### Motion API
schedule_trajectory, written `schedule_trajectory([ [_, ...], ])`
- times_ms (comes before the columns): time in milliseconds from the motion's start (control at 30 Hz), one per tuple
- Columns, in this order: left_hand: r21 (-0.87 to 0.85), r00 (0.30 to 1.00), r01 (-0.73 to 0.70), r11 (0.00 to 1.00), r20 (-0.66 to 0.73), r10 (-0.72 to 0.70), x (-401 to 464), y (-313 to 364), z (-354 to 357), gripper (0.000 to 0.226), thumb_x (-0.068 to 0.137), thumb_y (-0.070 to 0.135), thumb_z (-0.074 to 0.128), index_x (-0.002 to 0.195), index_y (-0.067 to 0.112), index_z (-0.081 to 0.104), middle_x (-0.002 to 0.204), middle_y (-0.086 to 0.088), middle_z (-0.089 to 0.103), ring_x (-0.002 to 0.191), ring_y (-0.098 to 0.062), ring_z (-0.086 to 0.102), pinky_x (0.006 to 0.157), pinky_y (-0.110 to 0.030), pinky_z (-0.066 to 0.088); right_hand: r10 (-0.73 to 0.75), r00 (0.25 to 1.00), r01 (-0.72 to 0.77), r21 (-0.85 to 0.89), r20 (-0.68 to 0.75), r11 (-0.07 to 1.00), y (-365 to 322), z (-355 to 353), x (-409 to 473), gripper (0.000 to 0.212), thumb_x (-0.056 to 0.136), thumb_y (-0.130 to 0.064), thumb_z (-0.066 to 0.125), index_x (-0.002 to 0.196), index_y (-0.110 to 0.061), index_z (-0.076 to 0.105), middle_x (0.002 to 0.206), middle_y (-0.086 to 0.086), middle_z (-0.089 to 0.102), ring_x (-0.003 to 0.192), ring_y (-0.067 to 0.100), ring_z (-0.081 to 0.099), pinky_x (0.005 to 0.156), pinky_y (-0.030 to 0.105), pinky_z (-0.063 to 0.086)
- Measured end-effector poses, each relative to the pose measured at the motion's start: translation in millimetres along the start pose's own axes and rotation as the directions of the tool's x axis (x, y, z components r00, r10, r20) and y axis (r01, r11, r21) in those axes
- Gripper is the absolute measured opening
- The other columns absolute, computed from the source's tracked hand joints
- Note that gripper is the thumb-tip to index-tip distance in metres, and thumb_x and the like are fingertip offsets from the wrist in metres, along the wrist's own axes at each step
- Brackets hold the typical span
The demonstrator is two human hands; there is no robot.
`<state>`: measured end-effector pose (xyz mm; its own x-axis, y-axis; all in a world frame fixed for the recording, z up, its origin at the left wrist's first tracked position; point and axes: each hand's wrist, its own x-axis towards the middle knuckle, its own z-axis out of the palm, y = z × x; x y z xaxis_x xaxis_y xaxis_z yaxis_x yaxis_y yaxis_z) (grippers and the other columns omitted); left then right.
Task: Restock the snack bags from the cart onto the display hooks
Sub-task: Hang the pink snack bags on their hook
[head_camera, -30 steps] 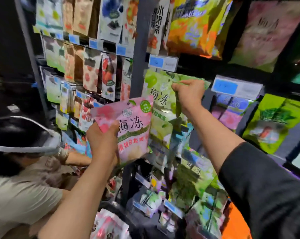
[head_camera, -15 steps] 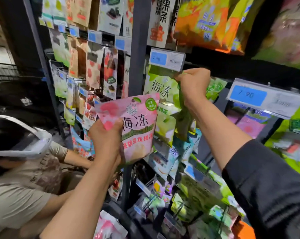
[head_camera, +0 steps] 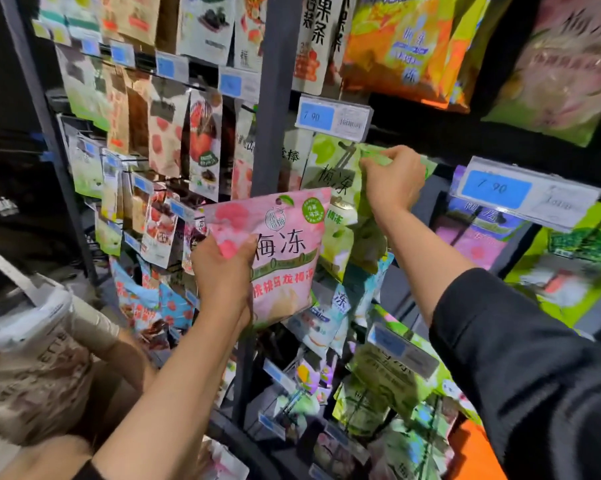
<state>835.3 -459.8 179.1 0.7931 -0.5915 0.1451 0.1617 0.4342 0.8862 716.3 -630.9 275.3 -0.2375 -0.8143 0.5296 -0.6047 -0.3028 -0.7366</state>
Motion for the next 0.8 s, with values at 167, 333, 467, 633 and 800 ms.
schedule_trajectory([
  [167, 0.015, 0.998, 0.012, 1.000, 0.055, -0.013, 2.1, 3.6, -4.2, 0.024, 0.085, -0.005, 0.065, 0.071, 0.011, 0.052, 0.060, 0.003, 0.062, 0.054, -0.010, 0.060, 0.053, -0.029, 0.054, -0.496, 0.829, 0.531, 0.084, -0.259, 0.843, 21.6, -18.0, -59.7, 0.026, 0.083, -0.023, 0.069, 0.099, -0.004, 0.061, 0.100, 0.011, 0.058, 0.095, 0.026, 0.055, 0.080, 0.027, 0.036],
  [333, -0.001, 0.978, 0.030, 1.000, 0.208, -0.029, -0.4, 14.1, 0.7, 0.014, 0.084, -0.005, 0.066, 0.080, 0.007, 0.060, 0.066, 0.001, 0.069, 0.064, -0.017, 0.067, 0.059, -0.033, 0.058, -0.459, 0.848, 0.322, 0.429, 0.264, 0.844, -1.9, -49.0, -68.3, 0.040, 0.073, -0.029, 0.082, 0.105, -0.010, 0.065, 0.100, -0.004, 0.065, 0.093, 0.007, 0.062, 0.084, 0.016, 0.047],
  [467, -0.068, 0.934, 0.050, 0.996, 0.356, -0.023, -4.4, 41.8, 20.1, 0.012, 0.084, -0.007, 0.064, 0.089, 0.004, 0.061, 0.067, -0.002, 0.070, 0.060, -0.016, 0.068, 0.055, -0.030, 0.056, -0.440, 0.771, 0.172, 0.515, 0.460, 0.840, -26.4, -96.0, -49.3, 0.026, 0.065, -0.008, 0.085, 0.088, -0.004, 0.073, 0.084, 0.008, 0.072, 0.076, 0.012, 0.066, 0.074, 0.026, 0.052],
  [633, -0.116, 0.844, 0.055, 0.992, 0.535, 0.016, -6.6, 77.4, 53.0, 0.014, 0.085, -0.005, 0.062, 0.089, 0.008, 0.064, 0.071, -0.001, 0.073, 0.064, -0.013, 0.070, 0.056, -0.025, 0.056, -0.448, 0.775, 0.187, 0.515, 0.446, 0.836, -48.3, -151.4, -40.5, 0.010, 0.072, 0.004, 0.076, 0.079, -0.001, 0.073, 0.060, -0.002, 0.068, 0.057, 0.005, 0.059, 0.058, 0.016, 0.047],
  [800, -0.172, 0.720, -0.040, 0.984, 0.678, 0.148, -4.2, 117.4, 101.6, 0.018, 0.086, 0.002, 0.064, 0.102, 0.011, 0.063, 0.083, -0.001, 0.075, 0.073, -0.011, 0.071, 0.065, -0.026, 0.057, -0.434, 0.872, 0.276, 0.505, 0.227, 0.818, -75.8, -206.6, -12.6, 0.011, 0.072, 0.006, 0.076, 0.082, 0.005, 0.072, 0.058, 0.001, 0.067, 0.053, 0.005, 0.059, 0.054, 0.016, 0.046],
])
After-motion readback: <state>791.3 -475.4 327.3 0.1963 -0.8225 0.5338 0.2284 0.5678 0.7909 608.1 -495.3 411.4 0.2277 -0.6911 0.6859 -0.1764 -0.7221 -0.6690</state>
